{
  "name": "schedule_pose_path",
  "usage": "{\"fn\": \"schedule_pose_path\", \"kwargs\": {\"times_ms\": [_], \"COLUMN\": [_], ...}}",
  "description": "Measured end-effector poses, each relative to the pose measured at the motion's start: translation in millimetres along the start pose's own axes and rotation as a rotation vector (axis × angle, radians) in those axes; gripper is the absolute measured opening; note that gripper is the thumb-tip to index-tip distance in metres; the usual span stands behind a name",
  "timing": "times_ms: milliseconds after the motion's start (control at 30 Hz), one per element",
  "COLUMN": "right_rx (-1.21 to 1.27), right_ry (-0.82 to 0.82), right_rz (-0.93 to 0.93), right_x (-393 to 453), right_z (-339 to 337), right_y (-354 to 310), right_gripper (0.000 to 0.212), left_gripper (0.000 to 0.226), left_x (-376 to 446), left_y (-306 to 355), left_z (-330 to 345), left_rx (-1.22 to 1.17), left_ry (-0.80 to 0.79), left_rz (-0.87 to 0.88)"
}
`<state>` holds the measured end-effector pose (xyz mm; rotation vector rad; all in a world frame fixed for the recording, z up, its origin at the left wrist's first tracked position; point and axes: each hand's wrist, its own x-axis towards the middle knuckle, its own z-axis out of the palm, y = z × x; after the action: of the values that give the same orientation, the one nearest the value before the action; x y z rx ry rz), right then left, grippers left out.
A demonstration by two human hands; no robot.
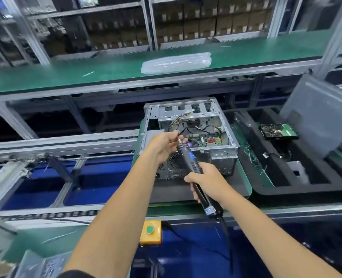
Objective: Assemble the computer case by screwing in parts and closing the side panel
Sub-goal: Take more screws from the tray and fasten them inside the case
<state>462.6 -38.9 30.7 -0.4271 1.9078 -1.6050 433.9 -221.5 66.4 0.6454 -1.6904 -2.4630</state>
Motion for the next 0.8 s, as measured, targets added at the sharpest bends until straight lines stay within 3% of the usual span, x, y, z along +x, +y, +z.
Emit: {"fn": "schedule_pose_path", "kwargs": {"times_ms": [233,500,800], "right_rx": [0.048,0.004,-0.136], "right_ry": [0.002,-0.076,-0.015], "right_rz": [0.066,0.200,0.164], "right_x": [-7,-21,-19], "right_z": [29,56,68], "right_y": [14,42,53], "right_gripper": [0.021,0.047,0.048], "left_gripper": [0.017,0.020,0.018], "left_x": [-11,-16,-16], "left_y": [-20,-80,-86], "left_z": [-17,-41,-48], "left_rx": [0.050,0.059,0.113], "left_ry": [0.054,0.246,0.200], "left_rz": [-0.066,-0.090,-0.100]}}
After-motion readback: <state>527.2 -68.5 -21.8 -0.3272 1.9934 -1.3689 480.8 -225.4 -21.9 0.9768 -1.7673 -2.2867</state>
